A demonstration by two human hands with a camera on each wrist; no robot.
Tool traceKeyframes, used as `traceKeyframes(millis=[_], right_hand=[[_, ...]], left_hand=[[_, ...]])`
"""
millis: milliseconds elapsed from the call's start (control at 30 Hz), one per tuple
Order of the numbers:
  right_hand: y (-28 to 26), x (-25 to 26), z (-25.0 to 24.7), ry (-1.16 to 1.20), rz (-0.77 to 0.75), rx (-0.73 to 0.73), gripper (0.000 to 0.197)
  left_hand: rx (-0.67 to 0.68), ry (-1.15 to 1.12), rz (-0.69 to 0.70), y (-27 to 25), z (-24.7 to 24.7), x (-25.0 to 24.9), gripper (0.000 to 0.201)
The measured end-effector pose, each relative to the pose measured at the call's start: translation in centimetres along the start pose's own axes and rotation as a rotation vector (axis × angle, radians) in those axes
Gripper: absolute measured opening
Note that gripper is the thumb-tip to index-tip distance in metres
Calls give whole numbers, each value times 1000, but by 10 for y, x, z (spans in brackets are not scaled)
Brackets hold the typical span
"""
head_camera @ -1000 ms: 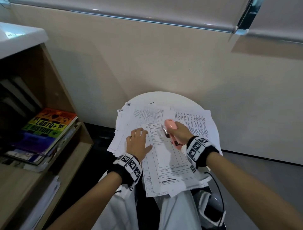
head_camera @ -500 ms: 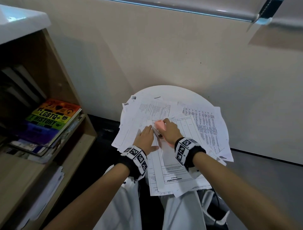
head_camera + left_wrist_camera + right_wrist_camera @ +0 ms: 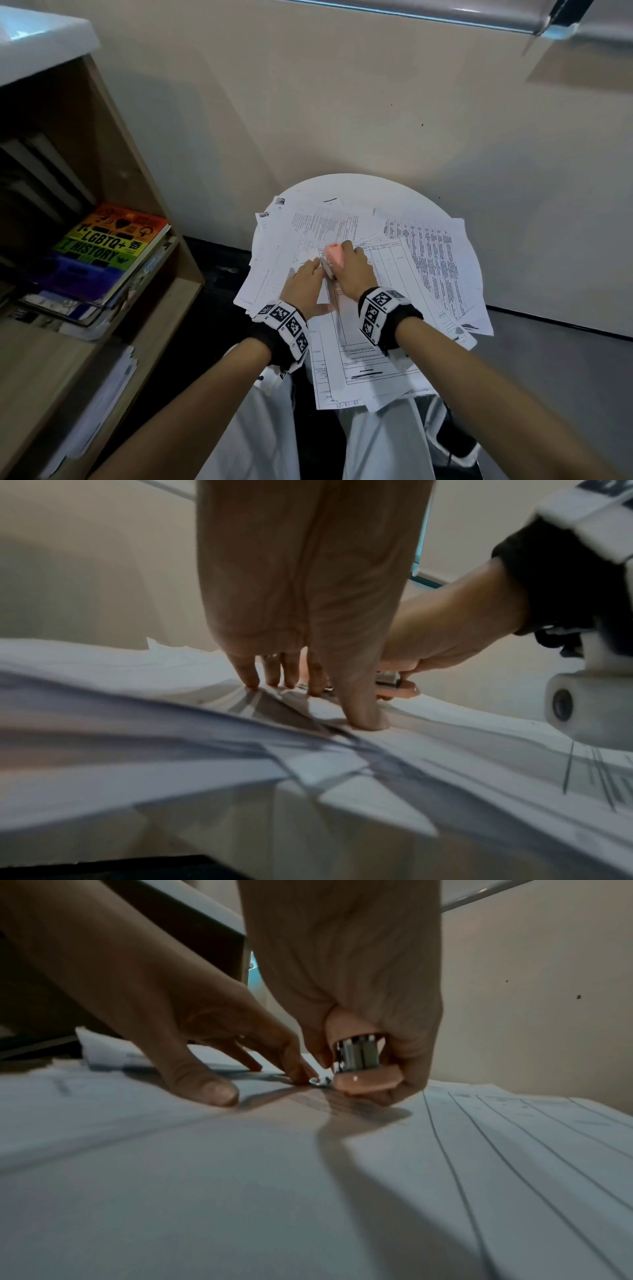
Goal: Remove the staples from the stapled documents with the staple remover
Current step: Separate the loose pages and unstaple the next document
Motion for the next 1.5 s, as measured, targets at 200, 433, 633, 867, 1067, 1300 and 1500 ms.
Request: traceKeyframes(millis=[200,433,633,867,1067,1300,1500], right_hand=[[3,8,-3,-52,-1,-37,40],[12,21,-10,79,-6,-60,44],[-7,-21,-35,139,25,-110,43],[-30,-95,-60,207,141,-148,49],[-25,-110,-54,302,141,-126,41],[-40,-107,-34,337,152,-58,40],[-21,-86,-50,191,125,-112,42]], left_hand=[[-5,-24,51,0,3,4,64],[-12,18,47,6,4,5,68],[15,170,-130,13,1,-3,65],[7,199,-211,37,8,-53,80],[133,174,-95,50,27,-74,81],[243,227,-18,48,17,-70,93],[279,219,2,59,15,-73,99]])
Point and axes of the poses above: each hand's wrist, its own y-axis towards the middle knuckle, its own z-axis out of the palm, x = y × z, the point moved 7 cm from there along y, towards the middle knuckle, and after that the axes turned 15 degrees about x, right-handed, at the moved point
